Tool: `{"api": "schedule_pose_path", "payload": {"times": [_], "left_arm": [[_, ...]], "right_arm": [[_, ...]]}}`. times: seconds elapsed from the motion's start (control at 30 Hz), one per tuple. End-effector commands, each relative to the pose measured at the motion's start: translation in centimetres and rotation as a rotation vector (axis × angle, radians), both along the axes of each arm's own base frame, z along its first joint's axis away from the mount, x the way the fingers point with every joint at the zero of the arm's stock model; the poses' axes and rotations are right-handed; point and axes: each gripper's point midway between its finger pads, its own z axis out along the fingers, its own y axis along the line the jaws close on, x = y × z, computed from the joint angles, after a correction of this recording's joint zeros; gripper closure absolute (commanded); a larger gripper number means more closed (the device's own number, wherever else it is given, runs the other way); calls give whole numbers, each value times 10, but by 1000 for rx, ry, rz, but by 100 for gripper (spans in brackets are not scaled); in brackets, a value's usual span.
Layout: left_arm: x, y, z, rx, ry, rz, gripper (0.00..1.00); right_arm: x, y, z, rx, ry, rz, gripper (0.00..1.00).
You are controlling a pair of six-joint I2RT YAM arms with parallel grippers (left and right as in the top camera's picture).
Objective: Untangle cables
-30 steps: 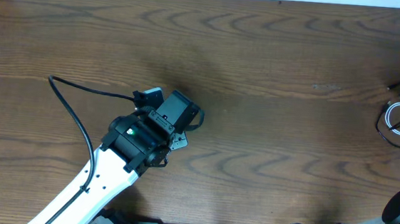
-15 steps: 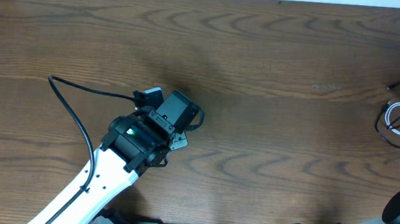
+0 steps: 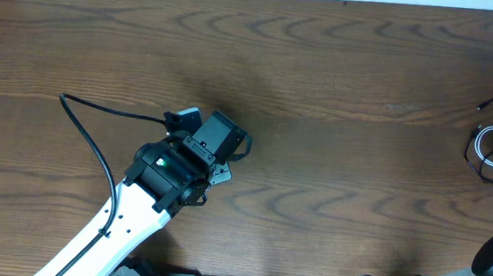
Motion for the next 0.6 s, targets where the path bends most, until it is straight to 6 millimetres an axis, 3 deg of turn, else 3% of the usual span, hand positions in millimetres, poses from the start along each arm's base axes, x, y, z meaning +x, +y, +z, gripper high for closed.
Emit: {"api": "schedule_pose_path", "payload": {"times": [0.0, 0.07, 0.13, 0.17, 0.3, 0.37, 0.57], "left_arm": [[-1, 4, -2, 11, 0, 7, 65], [-1, 4, -2, 12, 0, 6, 64], [-1, 4, -2, 12, 0, 7, 64], [-1, 4, -2, 12, -1, 7, 65], [-1, 4, -2, 14, -2, 7, 64], [-1, 4, -2, 14, -2, 7, 64], [0, 4, -1, 12, -4, 7, 64]], "right_arm": [[-56, -19, -20, -94, 119, -265, 99], [-84, -18, -43, -66, 151, -350, 96], [-100, -16, -58, -41, 166, -387, 87], [-116, -10, -76, 22, 157, -439, 82], [-121, 3, -106, 188, 23, -545, 80], [-117, 2, -108, 237, -32, -540, 80], [-49, 4, -95, 396, -371, -262, 62]]}}
